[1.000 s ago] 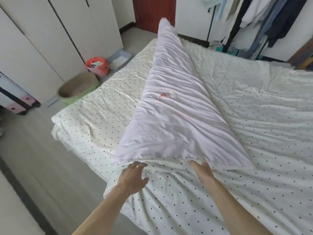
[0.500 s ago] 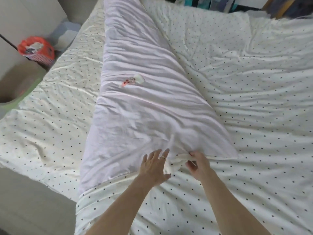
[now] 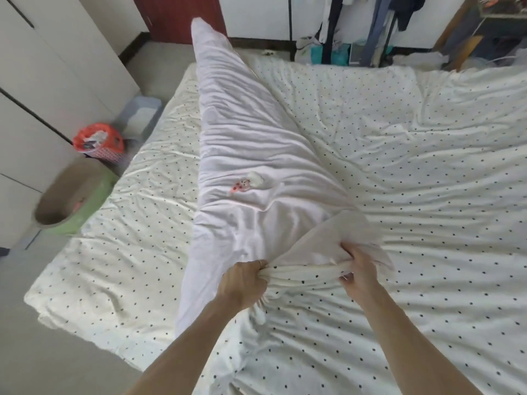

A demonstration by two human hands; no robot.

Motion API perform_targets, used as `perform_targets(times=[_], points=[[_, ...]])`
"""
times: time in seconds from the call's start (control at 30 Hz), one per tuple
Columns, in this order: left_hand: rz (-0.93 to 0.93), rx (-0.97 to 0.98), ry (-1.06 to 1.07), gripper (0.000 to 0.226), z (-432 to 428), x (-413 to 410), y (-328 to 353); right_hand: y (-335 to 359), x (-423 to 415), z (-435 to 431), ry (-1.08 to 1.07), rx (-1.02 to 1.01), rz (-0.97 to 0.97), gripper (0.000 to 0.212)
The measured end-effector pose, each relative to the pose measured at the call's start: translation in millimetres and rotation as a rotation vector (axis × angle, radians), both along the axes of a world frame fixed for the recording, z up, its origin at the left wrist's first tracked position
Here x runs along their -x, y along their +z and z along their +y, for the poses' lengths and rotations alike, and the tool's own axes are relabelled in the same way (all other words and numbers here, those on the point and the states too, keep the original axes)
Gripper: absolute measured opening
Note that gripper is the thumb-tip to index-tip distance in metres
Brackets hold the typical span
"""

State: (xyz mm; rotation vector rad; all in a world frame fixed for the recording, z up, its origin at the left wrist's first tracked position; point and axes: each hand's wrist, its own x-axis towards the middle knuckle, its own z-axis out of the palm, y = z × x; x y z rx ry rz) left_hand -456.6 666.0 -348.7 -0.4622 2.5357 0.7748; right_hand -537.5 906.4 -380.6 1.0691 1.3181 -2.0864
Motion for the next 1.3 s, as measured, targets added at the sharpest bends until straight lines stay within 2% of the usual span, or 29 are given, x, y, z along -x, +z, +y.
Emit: perform_targets(times=[0.07,0.17,0.23,0.27,0.33,0.4,0.47,0.57,0.67,0.8,0.9,1.03,1.07,1.2,1.3], points=[[-0.021,-0.022,0.056,0.043,-41.6,-13.5,17.4,23.6,2.2,-36.9,0.113,-0.020,0.021,0.010],[-0.071,-0.119,0.207,0.023,-106.2,-40.7,45.2,63.0,-6.4,-102.3,0.291,-0.015,0.093,0.008],[-0.132,-0.288,0.310,0.016,-150.5,-62.9,69.8,92.0,-21.1,-149.9,0.410,-0.024,0.144,0.003],[-0.174,-0.426,0.381,0.024,-169.8,-72.5,83.2,104.4,-29.5,-173.1,0.469,-0.050,0.165,0.005],[-0.133,-0.651,0.517,0.057,-205.1,-87.9,109.4,123.9,-50.4,-219.6,0.629,-0.110,0.224,0.020],[-0.005,-0.743,0.622,0.061,-243.6,-97.6,129.8,136.2,-78.2,-272.1,0.836,-0.178,0.288,0.039],[0.007,-0.820,0.667,0.061,-284.3,-111.9,147.4,142.3,-116.0,-330.5,1.056,-0.267,0.326,0.048],[-0.118,-0.690,0.562,0.077,-334.6,-132.2,161.4,141.5,-165.0,-404.6,1.198,-0.312,0.381,0.060],[-0.108,-0.534,0.608,0.066,-404.3,-170.4,157.1,148.8,-209.4,-484.3,1.246,-0.327,0.420,0.071],[0.043,-0.472,0.760,0.038,-498.4,-214.4,154.2,159.5,-250.4,-575.7,1.299,-0.256,0.425,0.064],[0.138,-0.303,0.780,0.042,-572.0,-247.4,152.5,159.8,-278.5,-650.3,1.355,-0.195,0.473,0.058],[0.109,0.067,0.617,0.035,-646.3,-272.1,133.8,150.3,-301.8,-734.9,1.402,-0.104,0.452,0.057],[0.089,0.111,0.579,0.033,-661.3,-274.9,125.8,147.7,-301.5,-751.2,1.434,-0.074,0.424,0.053],[0.064,0.120,0.479,0.025,-711.5,-277.8,85.6,124.9,-270.0,-799.5,1.515,-0.071,0.271,0.031],[0.056,0.069,0.410,0.027,-757.1,-274.2,46.4,90.0,-235.5,-844.4,1.335,-0.201,0.203,0.052]])
